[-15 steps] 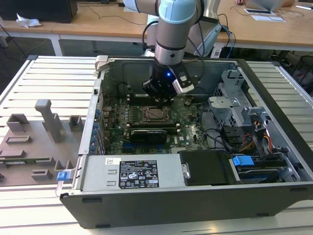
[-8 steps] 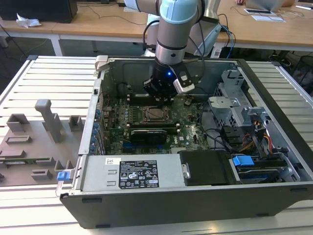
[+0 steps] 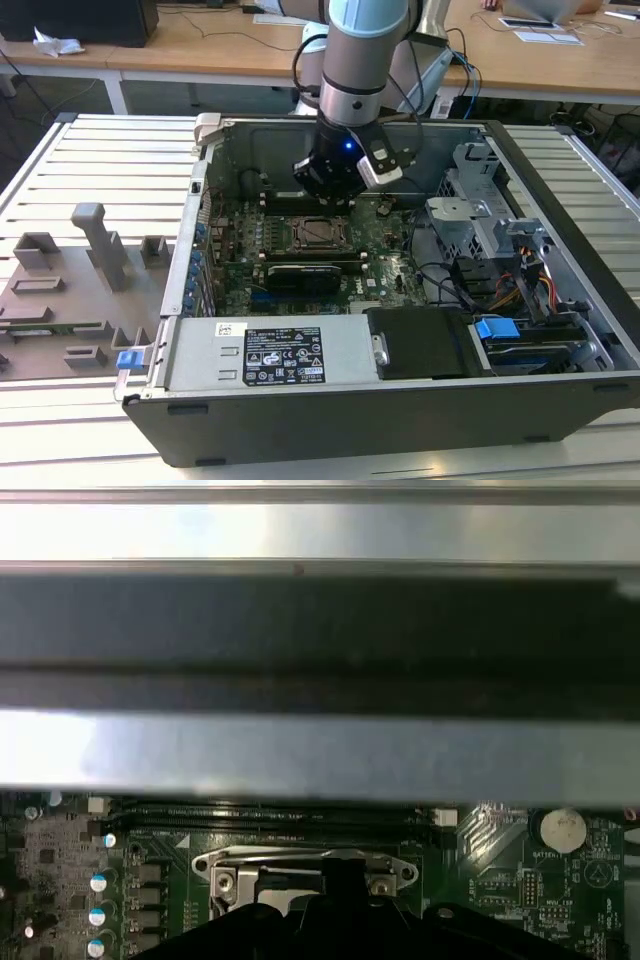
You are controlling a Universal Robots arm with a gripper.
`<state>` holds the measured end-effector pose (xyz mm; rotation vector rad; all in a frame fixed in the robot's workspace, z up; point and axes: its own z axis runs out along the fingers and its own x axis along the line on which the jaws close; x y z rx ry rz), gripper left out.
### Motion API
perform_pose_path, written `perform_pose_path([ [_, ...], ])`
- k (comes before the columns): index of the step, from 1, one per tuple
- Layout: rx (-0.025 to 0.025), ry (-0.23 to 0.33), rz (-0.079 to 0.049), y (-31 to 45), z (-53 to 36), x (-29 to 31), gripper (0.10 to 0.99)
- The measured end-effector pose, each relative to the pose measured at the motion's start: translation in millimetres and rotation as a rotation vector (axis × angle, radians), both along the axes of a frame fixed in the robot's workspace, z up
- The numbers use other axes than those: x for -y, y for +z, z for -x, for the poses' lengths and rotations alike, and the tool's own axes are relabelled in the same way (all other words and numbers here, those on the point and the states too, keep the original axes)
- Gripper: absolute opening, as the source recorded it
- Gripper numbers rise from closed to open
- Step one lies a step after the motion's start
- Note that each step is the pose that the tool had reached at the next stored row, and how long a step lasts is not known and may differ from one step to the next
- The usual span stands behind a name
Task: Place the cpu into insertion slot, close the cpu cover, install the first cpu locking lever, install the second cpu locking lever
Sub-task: 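Install the first cpu locking lever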
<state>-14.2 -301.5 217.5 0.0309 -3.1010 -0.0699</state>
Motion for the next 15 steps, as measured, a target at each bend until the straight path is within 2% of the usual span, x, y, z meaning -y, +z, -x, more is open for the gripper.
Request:
perform_pose_path([
  [1,0.0000,0.000,0.002,0.0,0.1,5.1,0.106],
  [4,-0.0001,0.000,0.002,0.0,0.1,15.2,0.106],
  [5,0.0000,0.000,0.002,0.0,0.1,21.6,0.106],
  [7,0.0000,0.000,0.002,0.0,0.1,30.4,0.106],
  [11,0.0000,0.000,0.002,0.0,0.1,39.4,0.106],
  [13,-0.0001,0.000,0.003,0.9,0.2,40.7,0.106],
  [15,0.0000,0.000,0.002,5.7,0.1,40.7,0.106],
])
